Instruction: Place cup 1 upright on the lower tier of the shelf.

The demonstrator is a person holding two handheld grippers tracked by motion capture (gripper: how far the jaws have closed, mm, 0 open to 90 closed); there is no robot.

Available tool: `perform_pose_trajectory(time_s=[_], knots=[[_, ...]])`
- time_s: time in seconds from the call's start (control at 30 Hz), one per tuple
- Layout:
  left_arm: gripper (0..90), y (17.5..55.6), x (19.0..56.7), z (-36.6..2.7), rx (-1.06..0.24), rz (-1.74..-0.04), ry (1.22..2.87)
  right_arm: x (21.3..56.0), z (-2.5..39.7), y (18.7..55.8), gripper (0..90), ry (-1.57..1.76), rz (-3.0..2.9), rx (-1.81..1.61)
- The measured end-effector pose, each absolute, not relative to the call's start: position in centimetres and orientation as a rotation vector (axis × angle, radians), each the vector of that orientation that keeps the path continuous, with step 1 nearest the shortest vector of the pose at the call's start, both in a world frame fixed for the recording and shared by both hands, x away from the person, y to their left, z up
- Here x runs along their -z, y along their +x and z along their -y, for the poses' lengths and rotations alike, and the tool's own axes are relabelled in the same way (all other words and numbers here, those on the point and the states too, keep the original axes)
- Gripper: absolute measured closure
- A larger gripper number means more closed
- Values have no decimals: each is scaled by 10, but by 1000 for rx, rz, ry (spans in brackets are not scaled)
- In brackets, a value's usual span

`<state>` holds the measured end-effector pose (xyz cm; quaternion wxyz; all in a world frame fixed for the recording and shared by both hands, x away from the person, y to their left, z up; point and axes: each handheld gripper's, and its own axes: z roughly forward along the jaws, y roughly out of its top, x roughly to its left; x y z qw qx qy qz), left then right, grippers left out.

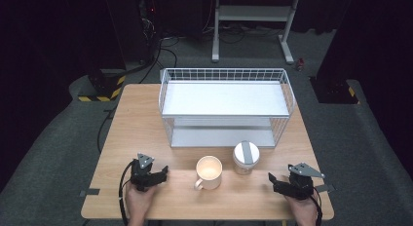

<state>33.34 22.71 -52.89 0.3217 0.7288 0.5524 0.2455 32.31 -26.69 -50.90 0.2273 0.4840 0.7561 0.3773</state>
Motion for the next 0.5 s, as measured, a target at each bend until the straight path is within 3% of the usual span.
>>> perform_pose_trajectory(time_s=[0.5], knots=[[197, 334, 529, -227, -644, -1451, 1912, 503, 243, 314, 136, 1246, -2146, -1106]])
